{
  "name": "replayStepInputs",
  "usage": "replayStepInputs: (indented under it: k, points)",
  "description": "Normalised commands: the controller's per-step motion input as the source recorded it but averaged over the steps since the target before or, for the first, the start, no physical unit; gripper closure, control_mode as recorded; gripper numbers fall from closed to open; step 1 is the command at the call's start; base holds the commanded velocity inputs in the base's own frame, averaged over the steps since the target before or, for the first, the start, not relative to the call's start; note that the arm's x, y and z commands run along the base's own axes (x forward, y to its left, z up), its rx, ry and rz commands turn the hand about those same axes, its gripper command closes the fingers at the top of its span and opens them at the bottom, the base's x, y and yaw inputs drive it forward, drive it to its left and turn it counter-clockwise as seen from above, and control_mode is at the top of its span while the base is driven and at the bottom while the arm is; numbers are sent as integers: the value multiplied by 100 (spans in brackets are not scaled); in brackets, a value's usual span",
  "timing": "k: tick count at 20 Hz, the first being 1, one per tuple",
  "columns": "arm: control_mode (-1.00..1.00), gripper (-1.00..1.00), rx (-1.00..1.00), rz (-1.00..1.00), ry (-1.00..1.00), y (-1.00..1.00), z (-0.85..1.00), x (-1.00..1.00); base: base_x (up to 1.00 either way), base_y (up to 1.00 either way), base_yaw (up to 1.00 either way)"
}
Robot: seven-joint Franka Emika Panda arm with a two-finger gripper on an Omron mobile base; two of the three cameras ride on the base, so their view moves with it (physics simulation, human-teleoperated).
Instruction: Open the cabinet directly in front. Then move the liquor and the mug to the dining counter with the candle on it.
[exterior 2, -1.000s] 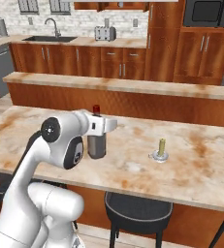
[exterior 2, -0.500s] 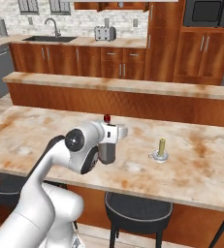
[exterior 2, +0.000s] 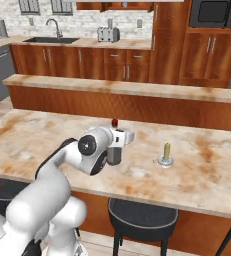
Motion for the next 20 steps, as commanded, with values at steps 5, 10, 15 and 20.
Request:
replayStepInputs:
  k: [5,10,15,20]
  points:
    - [-100,100,0,0,0,-10,-13,53,0,0,0]
    - [-100,100,0,2,0,-4,-36,7,0,0,0]
    - [-100,-100,0,0,0,0,0,0,0,0,0]
    - [-100,-100,0,0,-1,0,10,0,0,0,0]
